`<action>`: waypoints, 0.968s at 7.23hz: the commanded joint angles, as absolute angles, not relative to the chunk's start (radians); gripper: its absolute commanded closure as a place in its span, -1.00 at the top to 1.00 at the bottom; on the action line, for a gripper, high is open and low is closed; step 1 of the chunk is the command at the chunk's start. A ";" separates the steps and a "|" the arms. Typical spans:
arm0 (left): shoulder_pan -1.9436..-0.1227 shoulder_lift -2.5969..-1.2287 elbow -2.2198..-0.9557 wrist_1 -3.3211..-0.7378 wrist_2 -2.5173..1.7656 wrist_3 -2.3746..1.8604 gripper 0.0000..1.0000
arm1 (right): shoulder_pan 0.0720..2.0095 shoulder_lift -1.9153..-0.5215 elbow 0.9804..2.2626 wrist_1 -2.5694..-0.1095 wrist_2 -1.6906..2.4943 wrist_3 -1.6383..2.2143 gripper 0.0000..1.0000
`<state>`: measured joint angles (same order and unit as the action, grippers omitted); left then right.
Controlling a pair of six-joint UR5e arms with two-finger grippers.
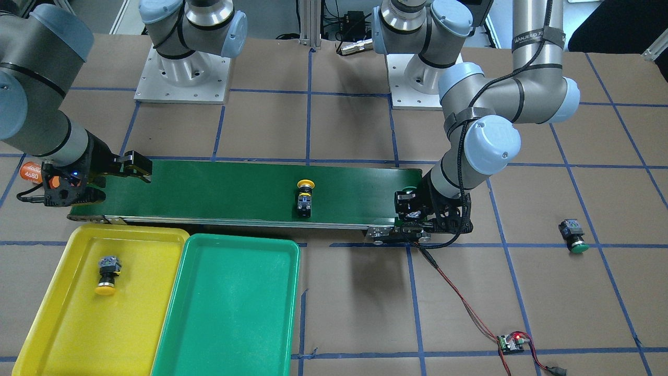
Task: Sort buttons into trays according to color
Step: 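Set green button on belt with left gripper while right gripper returns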
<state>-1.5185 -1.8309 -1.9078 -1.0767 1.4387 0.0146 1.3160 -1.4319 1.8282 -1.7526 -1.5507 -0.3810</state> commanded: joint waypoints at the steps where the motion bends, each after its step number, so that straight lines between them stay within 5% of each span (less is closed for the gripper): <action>1: -1.520 -1.812 -1.913 -1.095 1.443 -0.001 1.00 | 1.347 -1.430 1.827 -1.753 -1.549 -0.451 1.00; 4: -1.481 -1.764 -1.748 -1.314 1.553 0.009 1.00 | 1.348 -1.416 1.824 -1.755 -1.549 -0.338 1.00; 7: -1.187 -1.793 -1.678 -1.365 1.571 0.217 1.00 | 1.347 -1.405 1.825 -1.743 -1.543 -0.288 1.00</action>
<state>-1.3057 -1.7780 -1.6930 -1.3600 1.5669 0.1272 1.3481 -1.4118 1.8272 -1.7468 -1.5491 -0.3097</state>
